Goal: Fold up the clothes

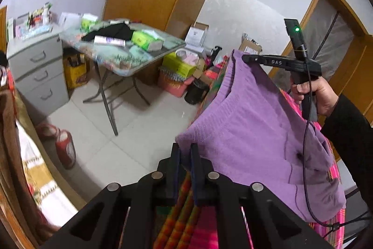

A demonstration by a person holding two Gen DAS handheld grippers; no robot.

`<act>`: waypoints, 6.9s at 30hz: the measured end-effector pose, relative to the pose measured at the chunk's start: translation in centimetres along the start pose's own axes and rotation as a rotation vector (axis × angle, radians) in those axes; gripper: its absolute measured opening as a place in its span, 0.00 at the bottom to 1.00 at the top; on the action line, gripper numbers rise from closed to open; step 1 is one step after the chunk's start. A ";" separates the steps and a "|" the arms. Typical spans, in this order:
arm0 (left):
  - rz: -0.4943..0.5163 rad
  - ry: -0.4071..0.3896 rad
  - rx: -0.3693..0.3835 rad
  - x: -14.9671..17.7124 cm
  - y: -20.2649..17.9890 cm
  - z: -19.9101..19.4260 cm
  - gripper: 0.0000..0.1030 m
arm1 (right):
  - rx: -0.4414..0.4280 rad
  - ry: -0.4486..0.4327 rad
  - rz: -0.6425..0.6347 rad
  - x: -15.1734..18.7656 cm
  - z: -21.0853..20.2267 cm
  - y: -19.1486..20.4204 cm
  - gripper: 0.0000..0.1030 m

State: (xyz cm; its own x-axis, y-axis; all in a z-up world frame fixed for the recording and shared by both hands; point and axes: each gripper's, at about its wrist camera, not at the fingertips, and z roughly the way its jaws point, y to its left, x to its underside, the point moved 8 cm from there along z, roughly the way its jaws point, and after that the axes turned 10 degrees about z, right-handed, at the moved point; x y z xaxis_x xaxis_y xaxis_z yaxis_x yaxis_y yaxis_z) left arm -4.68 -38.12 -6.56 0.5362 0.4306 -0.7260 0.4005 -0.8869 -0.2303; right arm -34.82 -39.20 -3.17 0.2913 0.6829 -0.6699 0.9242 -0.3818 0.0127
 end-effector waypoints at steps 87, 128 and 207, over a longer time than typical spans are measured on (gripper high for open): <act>-0.088 0.165 0.093 4.9 -5.8 1.7 0.12 | 0.090 0.082 0.175 37.9 -22.4 7.5 0.28; -0.109 0.158 0.094 6.1 -5.2 -0.2 0.02 | -0.011 0.089 0.205 40.2 -25.1 11.6 0.05; 0.436 0.307 0.462 11.9 -30.7 1.9 0.08 | 0.543 -0.402 1.519 61.4 -44.6 -13.0 0.30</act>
State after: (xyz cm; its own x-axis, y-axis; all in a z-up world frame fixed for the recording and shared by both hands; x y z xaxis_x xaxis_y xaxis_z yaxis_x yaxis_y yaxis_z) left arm -12.03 -6.06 -9.35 0.7889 -0.0129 -0.6144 -0.2185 -0.9404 -0.2607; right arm -17.95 35.45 -11.39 0.6288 -0.6500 -0.4268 -0.3364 -0.7222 0.6043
